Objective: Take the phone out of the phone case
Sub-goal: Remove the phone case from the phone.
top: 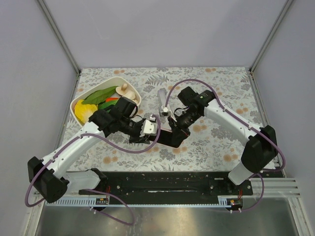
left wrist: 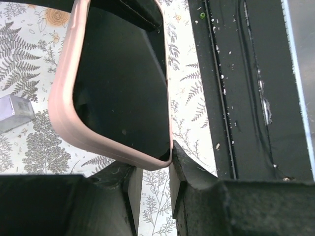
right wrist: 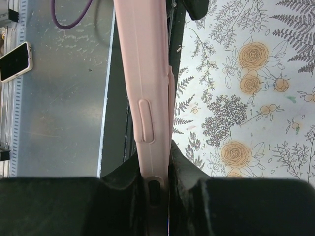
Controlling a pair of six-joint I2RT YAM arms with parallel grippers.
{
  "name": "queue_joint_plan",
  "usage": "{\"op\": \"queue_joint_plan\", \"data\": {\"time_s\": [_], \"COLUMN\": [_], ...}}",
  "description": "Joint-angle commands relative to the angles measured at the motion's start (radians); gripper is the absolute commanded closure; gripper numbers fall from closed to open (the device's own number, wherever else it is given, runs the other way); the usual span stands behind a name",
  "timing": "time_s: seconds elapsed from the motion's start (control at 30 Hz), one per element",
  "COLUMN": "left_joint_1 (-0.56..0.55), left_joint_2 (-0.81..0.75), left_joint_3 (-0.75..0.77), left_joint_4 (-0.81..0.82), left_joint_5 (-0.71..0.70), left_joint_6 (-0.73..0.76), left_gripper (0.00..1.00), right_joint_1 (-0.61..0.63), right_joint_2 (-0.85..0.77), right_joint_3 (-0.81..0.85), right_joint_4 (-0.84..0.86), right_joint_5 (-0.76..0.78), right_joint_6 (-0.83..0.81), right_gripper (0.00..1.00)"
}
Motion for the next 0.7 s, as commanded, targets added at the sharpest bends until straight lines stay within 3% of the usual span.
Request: {"op": "queue_joint_plan", "data": {"time_s": [0.0, 0.3, 0.5, 0.57, 0.67], "left_joint_1": [-0.074, -0.089, -0.063, -0.046, -0.011], "left_joint_2": [-0.031, -0.031, -0.036, -0.042, -0.059], "left_joint_3": [0.002, -0.028, -0.012, 0.013, 0.042], "left_joint_4": [0.264, 0.357, 0.347, 0.302, 0.232], "left_joint_5": [0.015, -0.083, -0.068, -0.042, -0.009], "left_joint_6": [0.129, 0.100, -0.012, -0.040, -0.075], "left_gripper": [1.00, 1.00, 0.98, 0.82, 0.47], "right_joint_1": [-0.002, 0.001, 0.000, 0.001, 0.001], "right_joint_2": [0.041, 0.077, 0.041, 0.017, -0.025], "right_joint_3": [0.078, 0.108, 0.084, 0.060, 0.024], "right_joint_4": [0.028, -0.035, 0.024, 0.076, 0.150], "right_joint_5": [-0.169, -0.189, -0.113, -0.078, -0.022], "right_joint_6": [0.070, 0.023, 0.073, 0.115, 0.173], "right_gripper": [1.00, 1.00, 1.00, 1.00, 1.00]}}
